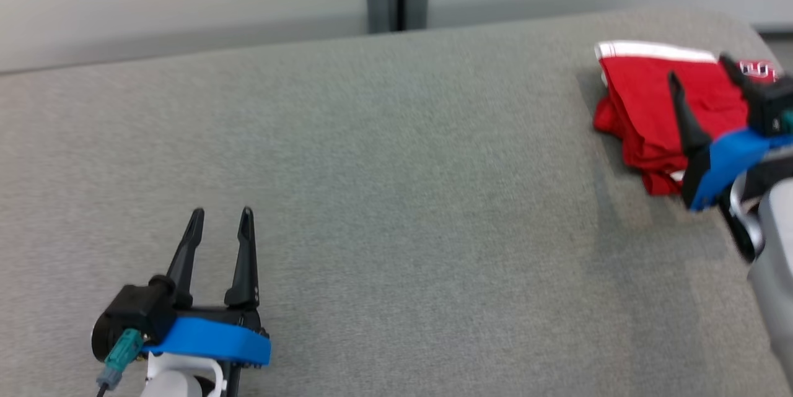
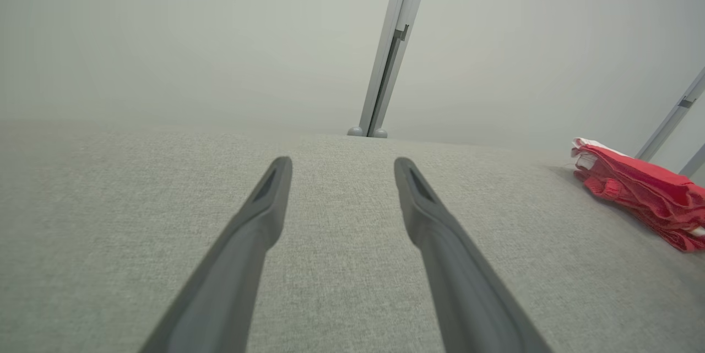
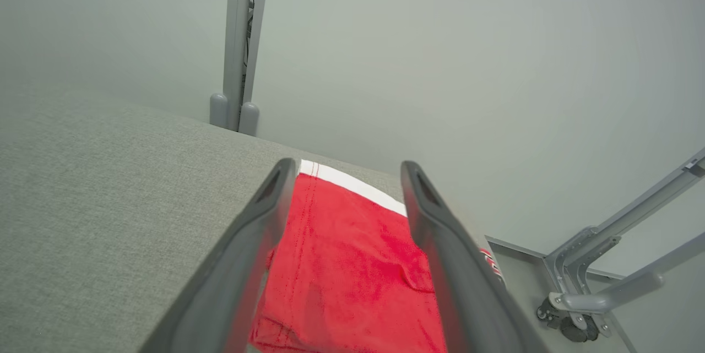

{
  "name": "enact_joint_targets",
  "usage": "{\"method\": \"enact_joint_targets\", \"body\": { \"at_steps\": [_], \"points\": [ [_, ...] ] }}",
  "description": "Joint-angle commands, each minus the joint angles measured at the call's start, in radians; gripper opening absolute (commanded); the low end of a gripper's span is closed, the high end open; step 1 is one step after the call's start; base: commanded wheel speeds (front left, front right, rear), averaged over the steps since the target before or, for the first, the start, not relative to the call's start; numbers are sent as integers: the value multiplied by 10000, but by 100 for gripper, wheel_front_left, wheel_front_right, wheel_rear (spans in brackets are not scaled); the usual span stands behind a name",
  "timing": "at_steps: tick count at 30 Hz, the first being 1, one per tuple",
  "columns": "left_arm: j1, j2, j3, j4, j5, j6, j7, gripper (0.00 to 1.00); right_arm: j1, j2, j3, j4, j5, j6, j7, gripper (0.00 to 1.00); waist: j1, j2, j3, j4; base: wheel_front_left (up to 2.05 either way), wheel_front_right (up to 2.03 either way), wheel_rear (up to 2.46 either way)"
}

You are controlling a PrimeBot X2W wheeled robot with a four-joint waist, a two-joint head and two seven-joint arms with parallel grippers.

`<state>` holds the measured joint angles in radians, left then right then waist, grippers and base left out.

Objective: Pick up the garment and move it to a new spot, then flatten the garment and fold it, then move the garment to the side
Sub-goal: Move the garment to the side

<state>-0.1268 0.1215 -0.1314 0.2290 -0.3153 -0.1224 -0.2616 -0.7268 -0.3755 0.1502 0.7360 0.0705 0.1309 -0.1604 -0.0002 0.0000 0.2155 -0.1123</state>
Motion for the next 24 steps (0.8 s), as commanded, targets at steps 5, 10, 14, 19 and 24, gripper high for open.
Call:
{"method": "enact_joint_targets", "body": {
  "at_steps": [5,10,14,19,24],
  "points": [
    [676,-109,264,-92,193,50,-38,100,2096,478,-768,-1167,781,0,-352,100,2,0,-1272,880,0,0,0],
    [1331,-69,465,-59,261,18,-39,100,4212,1298,-1697,-2698,1049,0,-313,100,2,0,-1846,1099,0,0,0],
    [1824,-42,800,-170,213,70,-39,100,5513,2093,-2083,-3887,1035,0,10,100,2,0,-2089,1046,0,0,0],
    [2147,-51,1167,-329,178,87,-40,100,6553,2816,-2221,-4971,872,0,324,100,2,0,-2178,954,0,0,0],
    [2101,27,1276,-84,225,73,-40,100,7074,3082,-2084,-5565,802,0,535,100,2,0,-2231,926,0,0,0]
  ]
}}
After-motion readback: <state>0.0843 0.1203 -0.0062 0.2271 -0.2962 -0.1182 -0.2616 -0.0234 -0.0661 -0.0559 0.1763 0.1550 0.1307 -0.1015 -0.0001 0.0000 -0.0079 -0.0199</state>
